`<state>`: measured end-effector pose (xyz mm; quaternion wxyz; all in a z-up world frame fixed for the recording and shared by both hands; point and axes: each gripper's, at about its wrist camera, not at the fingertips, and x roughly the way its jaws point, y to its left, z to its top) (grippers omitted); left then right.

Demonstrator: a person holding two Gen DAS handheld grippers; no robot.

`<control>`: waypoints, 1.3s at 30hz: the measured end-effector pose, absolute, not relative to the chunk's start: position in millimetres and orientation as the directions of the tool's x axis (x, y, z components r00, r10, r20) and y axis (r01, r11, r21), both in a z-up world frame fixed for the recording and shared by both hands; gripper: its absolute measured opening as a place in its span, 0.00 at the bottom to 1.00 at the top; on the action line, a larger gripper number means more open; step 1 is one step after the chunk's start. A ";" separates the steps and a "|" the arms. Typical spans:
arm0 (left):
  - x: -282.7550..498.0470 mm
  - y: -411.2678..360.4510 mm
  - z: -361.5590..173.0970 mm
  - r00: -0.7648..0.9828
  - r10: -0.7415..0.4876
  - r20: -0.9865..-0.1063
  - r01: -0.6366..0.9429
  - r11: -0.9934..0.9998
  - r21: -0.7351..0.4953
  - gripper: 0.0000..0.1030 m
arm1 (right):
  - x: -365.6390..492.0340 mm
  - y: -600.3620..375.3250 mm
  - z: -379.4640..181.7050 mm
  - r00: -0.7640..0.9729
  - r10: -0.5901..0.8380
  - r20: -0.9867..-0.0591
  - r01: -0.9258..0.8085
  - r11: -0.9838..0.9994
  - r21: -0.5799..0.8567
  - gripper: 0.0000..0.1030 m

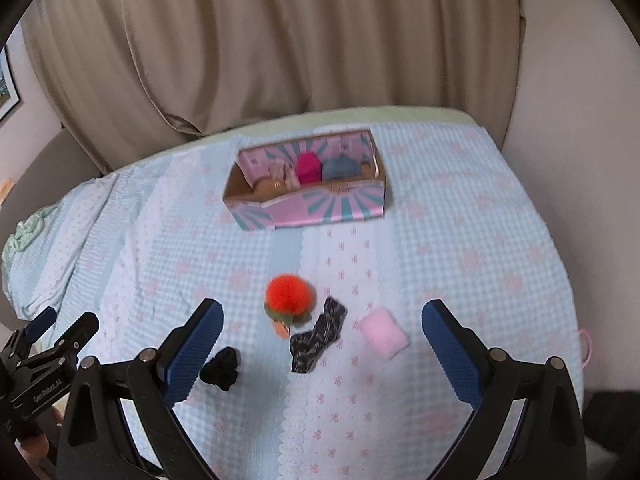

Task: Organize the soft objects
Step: 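Move both tools back over the remaining items, then grasp black scrunchie with left tool while right tool grasps black patterned scarf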

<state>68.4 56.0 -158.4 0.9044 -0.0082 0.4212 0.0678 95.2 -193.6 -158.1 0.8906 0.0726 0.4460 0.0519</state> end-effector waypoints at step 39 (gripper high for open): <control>105.1 16.7 -426.8 0.528 0.052 -0.848 0.038 0.996 0.085 0.39 | 152.8 -140.4 -405.6 0.581 0.130 -0.804 -0.040 0.991 0.131 0.52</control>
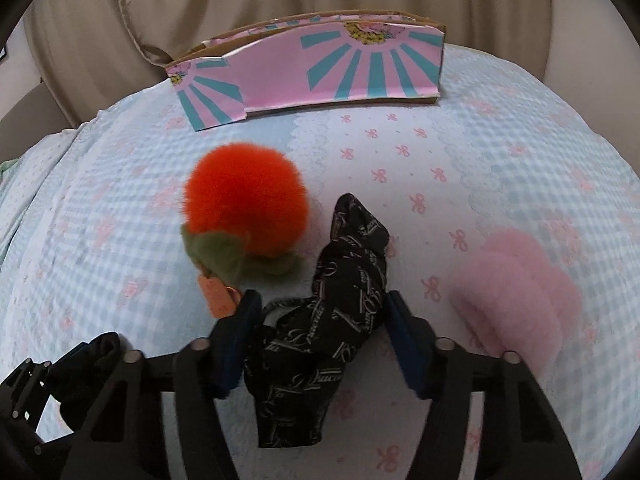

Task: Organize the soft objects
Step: 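Grasp black scrunchie with left tool while right tool grasps black patterned scarf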

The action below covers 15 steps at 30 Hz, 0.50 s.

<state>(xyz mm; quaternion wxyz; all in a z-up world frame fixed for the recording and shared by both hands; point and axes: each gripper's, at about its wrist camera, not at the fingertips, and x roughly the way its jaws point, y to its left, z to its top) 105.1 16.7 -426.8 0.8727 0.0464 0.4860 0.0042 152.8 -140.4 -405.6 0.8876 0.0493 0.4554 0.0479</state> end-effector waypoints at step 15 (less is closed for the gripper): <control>105.7 24.0 -402.9 0.533 0.040 -0.845 -0.024 0.999 0.033 0.26 | 144.3 -151.6 -383.8 0.595 0.123 -0.795 -0.036 0.991 0.126 0.38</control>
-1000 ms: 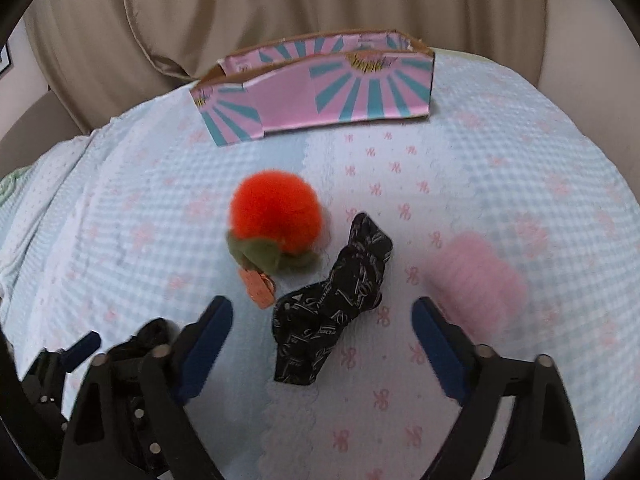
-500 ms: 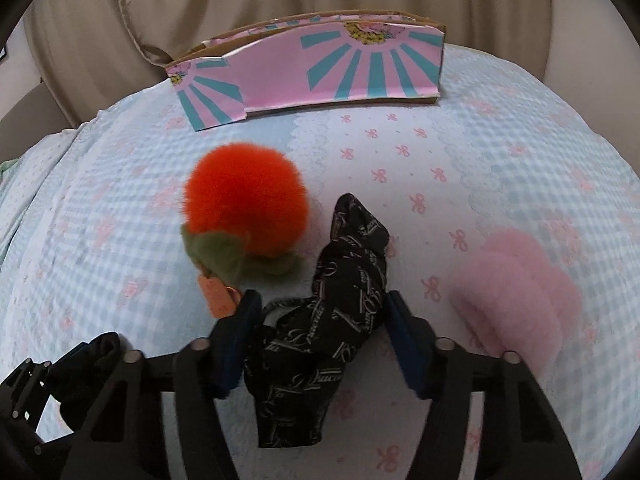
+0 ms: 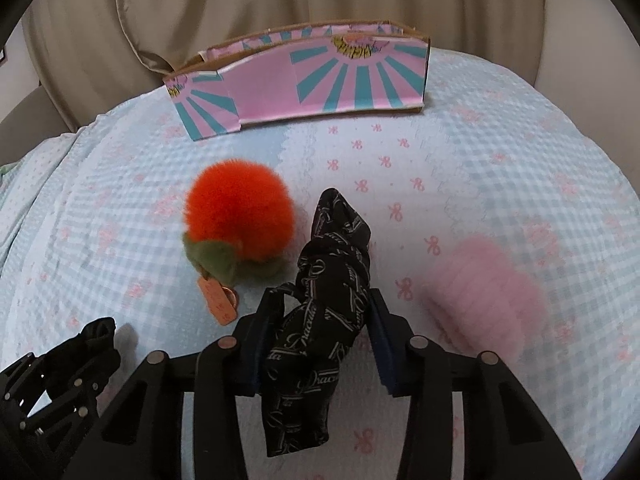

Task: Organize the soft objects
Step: 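Grasp black scrunchie with left tool while right tool grasps black patterned scarf, then lift scrunchie and black scarf toward the striped box with both tools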

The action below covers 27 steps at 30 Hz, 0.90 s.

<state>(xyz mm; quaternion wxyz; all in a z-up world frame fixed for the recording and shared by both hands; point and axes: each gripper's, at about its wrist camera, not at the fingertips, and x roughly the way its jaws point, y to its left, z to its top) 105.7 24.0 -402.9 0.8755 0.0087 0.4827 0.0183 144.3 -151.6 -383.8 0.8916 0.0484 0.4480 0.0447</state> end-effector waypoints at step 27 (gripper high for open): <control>128.1 -9.4 -163.0 0.624 0.064 -0.779 -0.156 0.987 -0.044 0.26 | 117.6 -221.2 -156.6 0.661 0.222 -0.716 -0.151 0.975 0.162 0.38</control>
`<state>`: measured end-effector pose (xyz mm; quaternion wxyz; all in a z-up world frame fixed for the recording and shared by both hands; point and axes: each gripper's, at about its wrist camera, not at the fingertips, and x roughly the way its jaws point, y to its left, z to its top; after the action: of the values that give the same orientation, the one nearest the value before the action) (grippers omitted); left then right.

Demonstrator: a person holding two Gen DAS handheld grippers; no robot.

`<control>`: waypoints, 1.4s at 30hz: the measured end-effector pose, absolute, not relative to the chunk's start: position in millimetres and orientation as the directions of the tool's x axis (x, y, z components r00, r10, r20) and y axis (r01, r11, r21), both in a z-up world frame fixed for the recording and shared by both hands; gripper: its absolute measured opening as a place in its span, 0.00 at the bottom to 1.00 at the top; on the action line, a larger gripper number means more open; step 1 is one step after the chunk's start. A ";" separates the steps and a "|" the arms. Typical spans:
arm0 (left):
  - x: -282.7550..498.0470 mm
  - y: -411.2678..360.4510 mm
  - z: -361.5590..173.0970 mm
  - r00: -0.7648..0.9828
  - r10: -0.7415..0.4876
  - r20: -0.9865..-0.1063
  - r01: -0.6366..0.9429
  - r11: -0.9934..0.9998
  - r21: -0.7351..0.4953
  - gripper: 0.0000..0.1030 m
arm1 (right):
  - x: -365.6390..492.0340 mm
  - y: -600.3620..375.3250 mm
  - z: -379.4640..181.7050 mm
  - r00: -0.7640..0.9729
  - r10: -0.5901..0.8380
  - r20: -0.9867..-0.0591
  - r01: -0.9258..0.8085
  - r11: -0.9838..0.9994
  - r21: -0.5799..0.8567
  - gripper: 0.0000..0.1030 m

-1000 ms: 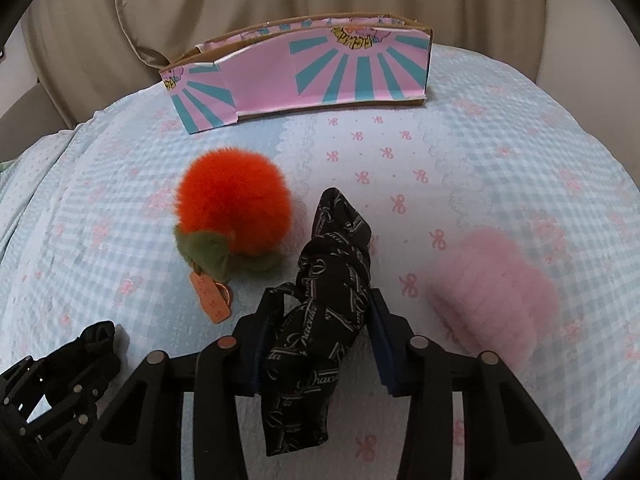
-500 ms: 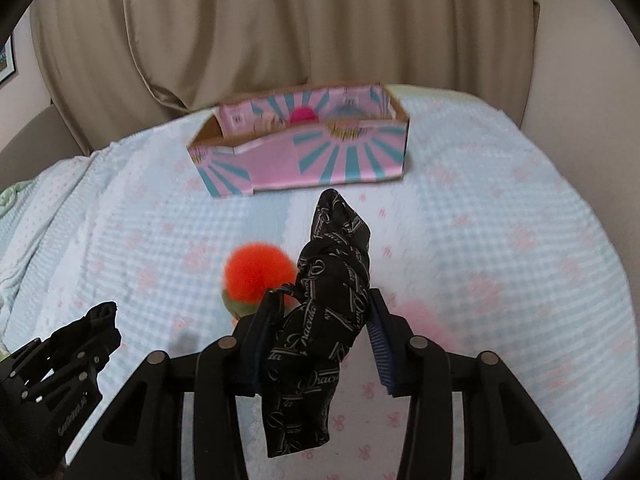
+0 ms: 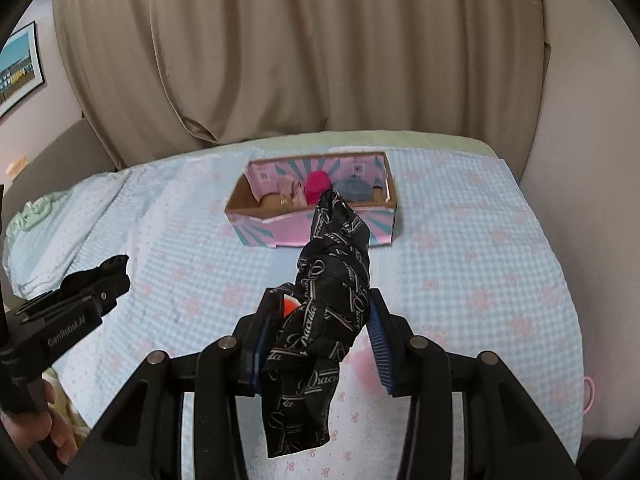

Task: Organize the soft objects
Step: 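Lift scrunchie and black scarf toward the striped box with both tools, then lower scrunchie and scarf into the box and open both tools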

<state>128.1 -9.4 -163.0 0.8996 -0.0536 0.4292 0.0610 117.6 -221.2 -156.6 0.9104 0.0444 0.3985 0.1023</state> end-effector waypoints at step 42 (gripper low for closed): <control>474.9 19.4 -294.0 0.386 -0.147 -0.911 -0.075 0.979 -0.190 0.26 | 475.7 -125.8 -239.6 0.330 0.387 -0.861 -0.302 0.907 0.292 0.38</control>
<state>474.9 19.4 -294.0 0.8265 -0.1005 0.5535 -0.0216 475.7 -125.8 -239.6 0.8144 0.0393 0.5388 0.2117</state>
